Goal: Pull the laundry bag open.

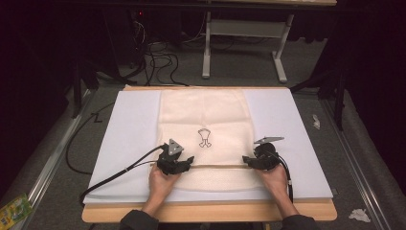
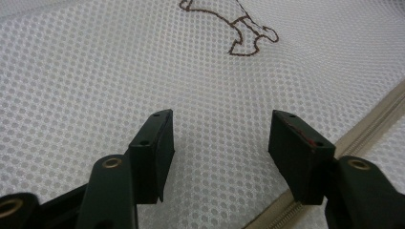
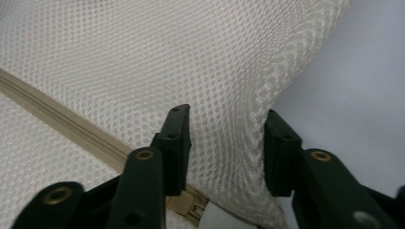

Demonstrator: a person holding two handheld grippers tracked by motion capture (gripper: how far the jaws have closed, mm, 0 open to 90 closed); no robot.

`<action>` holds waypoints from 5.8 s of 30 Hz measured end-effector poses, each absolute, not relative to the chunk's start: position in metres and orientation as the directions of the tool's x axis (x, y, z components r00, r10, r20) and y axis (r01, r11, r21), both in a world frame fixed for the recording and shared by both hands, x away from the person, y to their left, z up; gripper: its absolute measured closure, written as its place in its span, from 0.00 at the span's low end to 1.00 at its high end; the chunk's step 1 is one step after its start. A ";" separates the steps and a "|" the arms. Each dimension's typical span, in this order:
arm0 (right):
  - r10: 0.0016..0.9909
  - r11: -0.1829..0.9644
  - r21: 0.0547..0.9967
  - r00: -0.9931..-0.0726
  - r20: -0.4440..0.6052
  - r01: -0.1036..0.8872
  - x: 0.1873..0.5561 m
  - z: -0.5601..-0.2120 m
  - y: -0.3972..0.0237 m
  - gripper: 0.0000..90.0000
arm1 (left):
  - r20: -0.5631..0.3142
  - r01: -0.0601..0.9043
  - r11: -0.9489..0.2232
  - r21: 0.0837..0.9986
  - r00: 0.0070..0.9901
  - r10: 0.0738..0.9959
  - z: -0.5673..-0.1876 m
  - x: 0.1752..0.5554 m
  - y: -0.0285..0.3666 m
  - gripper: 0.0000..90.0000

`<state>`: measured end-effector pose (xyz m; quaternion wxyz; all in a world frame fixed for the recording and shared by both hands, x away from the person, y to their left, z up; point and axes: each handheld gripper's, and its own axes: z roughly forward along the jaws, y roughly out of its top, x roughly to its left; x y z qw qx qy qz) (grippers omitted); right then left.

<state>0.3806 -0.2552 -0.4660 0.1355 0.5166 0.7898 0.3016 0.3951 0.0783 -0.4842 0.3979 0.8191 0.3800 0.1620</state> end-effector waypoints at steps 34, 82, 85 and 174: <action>0.818 0.284 0.708 -0.549 0.172 0.646 0.380 -0.430 -0.263 0.98 | -0.074 0.463 -0.425 0.778 0.738 0.670 -0.469 0.388 0.065 0.52; 0.765 0.252 0.744 -0.599 0.239 0.619 0.387 -0.413 -0.240 0.98 | -0.145 0.406 -0.455 0.793 0.850 0.506 -0.443 0.376 -0.003 0.70; 0.762 0.243 0.743 -0.597 0.251 0.623 0.389 -0.414 -0.238 0.98 | -0.145 0.417 -0.458 0.785 0.843 0.518 -0.441 0.378 -0.002 0.69; 0.739 0.268 0.757 -0.632 0.236 0.596 0.384 -0.421 -0.235 0.98 | -0.188 0.384 -0.430 0.817 0.882 0.431 -0.440 0.369 -0.024 0.97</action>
